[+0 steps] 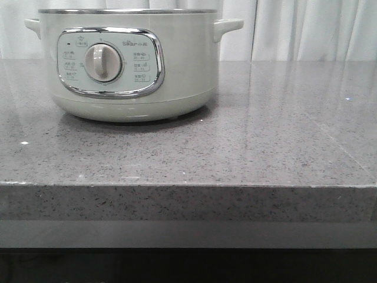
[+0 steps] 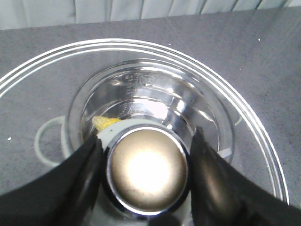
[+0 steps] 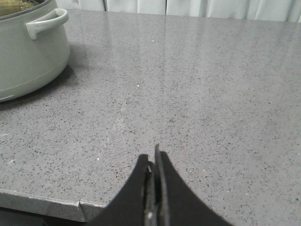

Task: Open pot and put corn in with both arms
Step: 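Withdraw the right gripper and move the held lid over the pot, then lower the glass lid onto the pot with the left gripper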

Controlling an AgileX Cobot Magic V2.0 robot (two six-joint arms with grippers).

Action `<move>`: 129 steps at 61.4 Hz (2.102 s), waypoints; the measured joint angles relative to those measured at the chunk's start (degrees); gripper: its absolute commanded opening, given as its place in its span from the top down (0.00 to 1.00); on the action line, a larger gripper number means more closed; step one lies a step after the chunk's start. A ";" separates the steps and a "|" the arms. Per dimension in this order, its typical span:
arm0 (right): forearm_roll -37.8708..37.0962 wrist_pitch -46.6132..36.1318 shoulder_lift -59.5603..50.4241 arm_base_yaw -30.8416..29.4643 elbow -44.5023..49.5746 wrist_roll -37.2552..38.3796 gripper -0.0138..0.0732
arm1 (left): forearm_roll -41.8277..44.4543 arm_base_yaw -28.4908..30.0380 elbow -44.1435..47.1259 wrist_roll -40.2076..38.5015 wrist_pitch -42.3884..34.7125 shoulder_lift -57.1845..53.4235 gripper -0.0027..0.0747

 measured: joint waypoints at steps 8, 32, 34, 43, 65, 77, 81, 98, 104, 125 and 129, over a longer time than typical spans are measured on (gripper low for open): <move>0.00 -0.11 0.00 0.00 0.00 0.00 0.97 | 2.01 -4.03 -8.23 0.35 3.26 9.36 0.86; 0.00 -0.11 0.00 0.00 0.00 0.00 0.97 | 4.62 -8.31 -29.96 -1.19 11.83 28.93 0.86; 0.00 -0.11 0.00 0.00 0.00 0.00 0.97 | 4.83 -8.31 -30.86 -1.22 12.15 29.66 0.86; 0.00 -0.11 0.00 0.00 0.00 0.00 0.97 | 5.11 -8.31 -33.21 -1.56 13.61 32.02 0.86; 0.06 -0.11 0.00 0.00 0.00 0.00 0.97 | 5.20 -8.31 -33.13 -2.39 13.76 34.19 0.86; 0.06 -0.11 0.00 0.00 0.00 0.00 0.97 | 5.20 -8.31 -33.13 -2.85 13.76 35.30 0.86; 0.06 -0.11 0.00 0.00 0.00 0.00 0.97 | 5.20 -8.31 -33.13 -2.96 13.76 35.30 0.86; 0.06 -0.11 0.00 0.00 0.00 0.00 0.97 | 5.20 -8.31 -33.13 -3.38 14.79 35.50 0.86; 0.06 -0.11 0.00 0.00 0.00 0.00 0.97 | 5.46 -8.31 -33.13 -3.64 14.92 35.50 0.86; 0.06 -0.11 0.00 0.00 0.11 0.00 0.97 | 5.89 -8.31 -33.13 -4.47 15.34 35.50 0.86; 0.06 -0.11 0.00 0.00 0.14 0.00 0.97 | 6.00 -8.31 -33.13 -5.00 15.51 35.50 0.86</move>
